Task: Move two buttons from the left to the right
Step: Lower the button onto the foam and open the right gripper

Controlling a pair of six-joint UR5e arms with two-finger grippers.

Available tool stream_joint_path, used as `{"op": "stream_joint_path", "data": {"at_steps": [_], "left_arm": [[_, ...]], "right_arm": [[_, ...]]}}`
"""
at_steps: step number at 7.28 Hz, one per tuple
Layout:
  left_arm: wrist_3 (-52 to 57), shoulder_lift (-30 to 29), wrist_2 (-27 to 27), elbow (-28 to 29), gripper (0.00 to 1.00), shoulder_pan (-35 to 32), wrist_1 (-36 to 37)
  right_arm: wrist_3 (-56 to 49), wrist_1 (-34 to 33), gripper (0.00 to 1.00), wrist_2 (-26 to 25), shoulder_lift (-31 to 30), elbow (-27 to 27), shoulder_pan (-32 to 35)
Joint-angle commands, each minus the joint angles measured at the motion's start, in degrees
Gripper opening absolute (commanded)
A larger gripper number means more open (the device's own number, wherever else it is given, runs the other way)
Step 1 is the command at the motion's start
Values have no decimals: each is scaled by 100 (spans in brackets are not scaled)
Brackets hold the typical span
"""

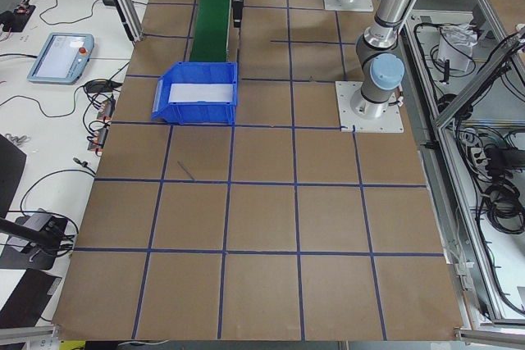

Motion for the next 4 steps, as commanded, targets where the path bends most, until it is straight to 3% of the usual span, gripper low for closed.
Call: {"op": "stream_joint_path", "data": {"at_steps": [1,4], "left_arm": [[0,0,0,0,100,0,0],[0,0,0,-9,100,0,0]], "right_arm": [[7,-3,22,28,50,-3,5],[7,-46,23,72,120,-3,5]]}}
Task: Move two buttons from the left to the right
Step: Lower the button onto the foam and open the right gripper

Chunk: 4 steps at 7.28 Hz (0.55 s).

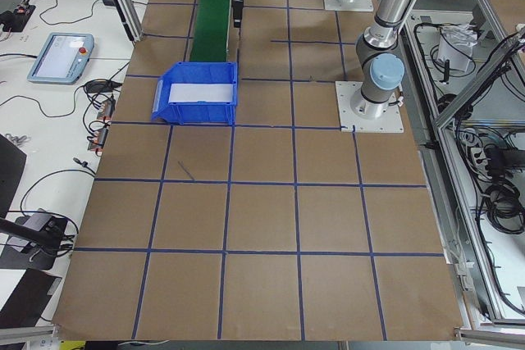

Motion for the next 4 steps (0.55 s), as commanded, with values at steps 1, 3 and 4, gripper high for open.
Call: {"op": "stream_joint_path", "data": {"at_steps": [1,3,4], "left_arm": [[0,0,-9,-5,100,0,0],[0,0,-9,4,100,0,0],[0,0,-9,4,100,0,0]], "right_arm": [[0,-61,24,39,44,0,0],[-8,-61,44,57,61,0,0],[-8,-61,47,83,53,0,0]]}}
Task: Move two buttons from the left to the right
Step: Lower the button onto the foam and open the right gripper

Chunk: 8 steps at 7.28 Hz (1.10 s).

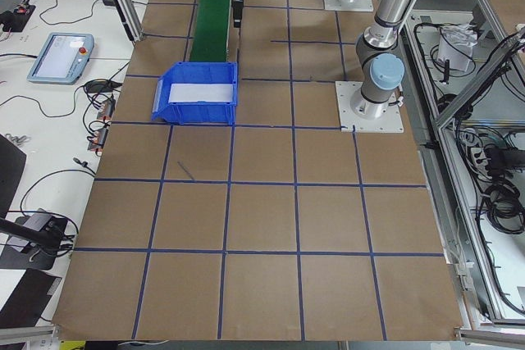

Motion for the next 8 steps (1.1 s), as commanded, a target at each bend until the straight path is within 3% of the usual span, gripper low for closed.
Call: {"op": "stream_joint_path", "data": {"at_steps": [1,8], "left_arm": [[0,0,-2,1,100,0,0],[0,0,-2,-8,100,0,0]], "right_arm": [[-3,-2,47,43,-3,-9,0],[-30,7,52,113,-11,-18,-9]]}}
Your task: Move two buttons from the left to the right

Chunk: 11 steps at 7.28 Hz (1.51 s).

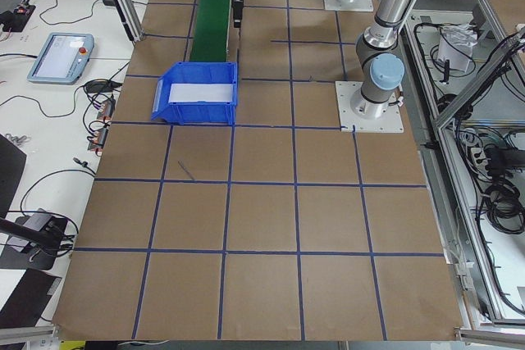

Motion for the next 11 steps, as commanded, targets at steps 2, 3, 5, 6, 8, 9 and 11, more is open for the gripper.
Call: {"op": "stream_joint_path", "data": {"at_steps": [2,3,5,6,8,9,11], "left_arm": [[0,0,2,0,100,0,0],[0,0,2,0,100,0,0],[0,9,10,9,100,-9,0],[0,9,19,9,100,0,-9],[0,0,2,0,100,-9,0],[0,0,2,0,100,-9,0],[0,0,2,0,100,-17,-9]], "right_arm": [[-50,35,51,33,-146,-6,-9],[-77,79,51,33,-191,-24,-9],[-112,419,51,24,-532,-77,-18],[-112,752,51,15,-847,-77,-18],[-51,1010,50,24,-1227,-59,52],[36,1019,50,24,-1307,-42,253],[736,1011,50,7,-1404,29,1068]]}}
